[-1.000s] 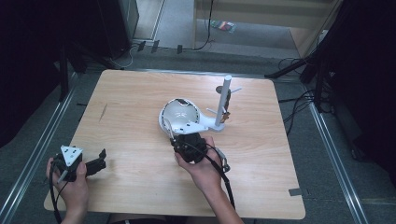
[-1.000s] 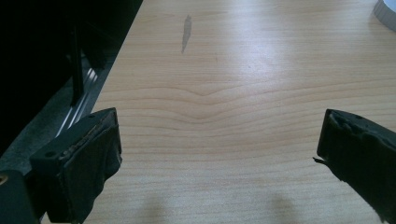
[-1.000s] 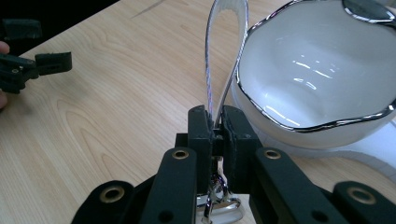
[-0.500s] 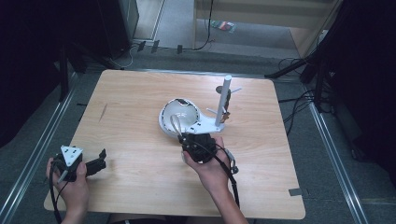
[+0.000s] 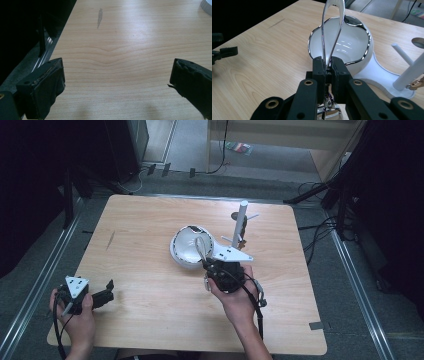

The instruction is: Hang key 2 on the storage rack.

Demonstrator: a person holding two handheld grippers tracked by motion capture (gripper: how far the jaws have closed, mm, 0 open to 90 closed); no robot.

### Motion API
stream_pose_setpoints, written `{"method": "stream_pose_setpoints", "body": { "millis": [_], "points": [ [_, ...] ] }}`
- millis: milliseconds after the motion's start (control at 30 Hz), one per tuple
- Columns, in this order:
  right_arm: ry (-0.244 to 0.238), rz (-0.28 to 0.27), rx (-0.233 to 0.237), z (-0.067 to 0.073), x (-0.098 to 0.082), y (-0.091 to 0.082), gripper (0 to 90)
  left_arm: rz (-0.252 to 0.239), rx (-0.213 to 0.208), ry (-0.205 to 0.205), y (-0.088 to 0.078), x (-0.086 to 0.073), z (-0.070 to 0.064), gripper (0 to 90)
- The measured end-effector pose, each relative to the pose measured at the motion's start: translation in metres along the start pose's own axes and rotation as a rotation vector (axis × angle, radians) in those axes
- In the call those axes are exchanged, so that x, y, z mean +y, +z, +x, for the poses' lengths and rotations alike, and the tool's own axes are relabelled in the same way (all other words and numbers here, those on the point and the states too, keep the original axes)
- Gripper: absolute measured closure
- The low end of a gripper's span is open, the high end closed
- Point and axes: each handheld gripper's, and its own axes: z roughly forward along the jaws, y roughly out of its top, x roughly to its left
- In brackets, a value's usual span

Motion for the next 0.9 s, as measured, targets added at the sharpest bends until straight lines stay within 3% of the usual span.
{"method": "stream_pose_setpoints", "body": {
  "millis": [900],
  "points": [
    [0.066,-0.088,-0.083,-0.032,-0.003,-0.028,83.5,0.001,0.000,0.002,0.000,0.000,0.000,0.0]
  ]
}}
